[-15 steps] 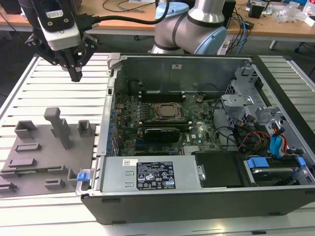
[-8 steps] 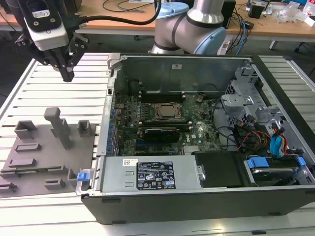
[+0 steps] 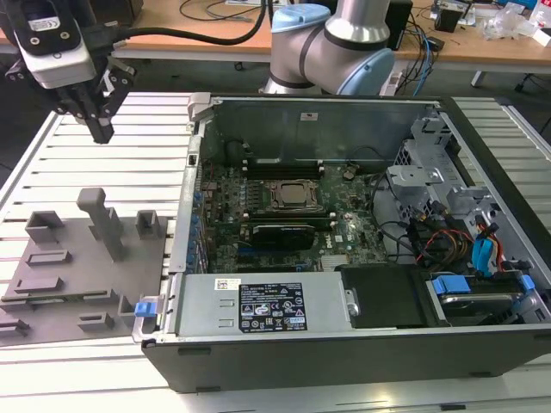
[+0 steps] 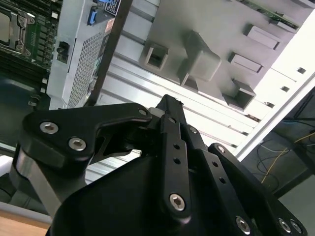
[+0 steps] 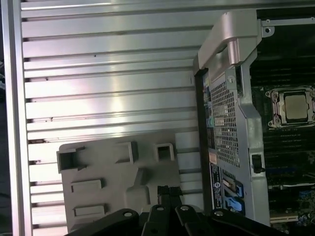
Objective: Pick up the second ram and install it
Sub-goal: 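Reach for the second ram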
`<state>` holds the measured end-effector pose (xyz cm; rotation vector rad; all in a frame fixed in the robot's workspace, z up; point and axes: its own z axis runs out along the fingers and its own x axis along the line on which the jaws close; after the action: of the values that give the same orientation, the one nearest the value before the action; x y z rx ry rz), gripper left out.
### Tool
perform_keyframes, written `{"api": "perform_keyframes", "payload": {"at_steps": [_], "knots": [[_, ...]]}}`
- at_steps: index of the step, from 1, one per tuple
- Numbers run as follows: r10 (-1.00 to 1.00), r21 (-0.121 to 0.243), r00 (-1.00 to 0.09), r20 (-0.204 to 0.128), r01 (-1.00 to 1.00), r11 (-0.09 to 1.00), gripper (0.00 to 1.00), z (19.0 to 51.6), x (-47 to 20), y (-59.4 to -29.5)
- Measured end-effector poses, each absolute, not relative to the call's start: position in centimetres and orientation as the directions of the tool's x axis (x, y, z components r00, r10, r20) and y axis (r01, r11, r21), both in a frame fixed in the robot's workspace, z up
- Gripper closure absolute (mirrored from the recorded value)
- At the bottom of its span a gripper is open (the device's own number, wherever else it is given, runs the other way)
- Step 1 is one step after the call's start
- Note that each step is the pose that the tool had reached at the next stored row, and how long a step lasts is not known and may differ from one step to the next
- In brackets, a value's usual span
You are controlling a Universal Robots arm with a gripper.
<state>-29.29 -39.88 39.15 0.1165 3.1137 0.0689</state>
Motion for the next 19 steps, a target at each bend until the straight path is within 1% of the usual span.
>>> {"api": "perform_keyframes", "payload": {"at_steps": [19], "knots": [[0.075, 0.045, -0.997, -0.023, 0.074, 0.996, 0.89, 39.0, -34.4, -39.9]]}}
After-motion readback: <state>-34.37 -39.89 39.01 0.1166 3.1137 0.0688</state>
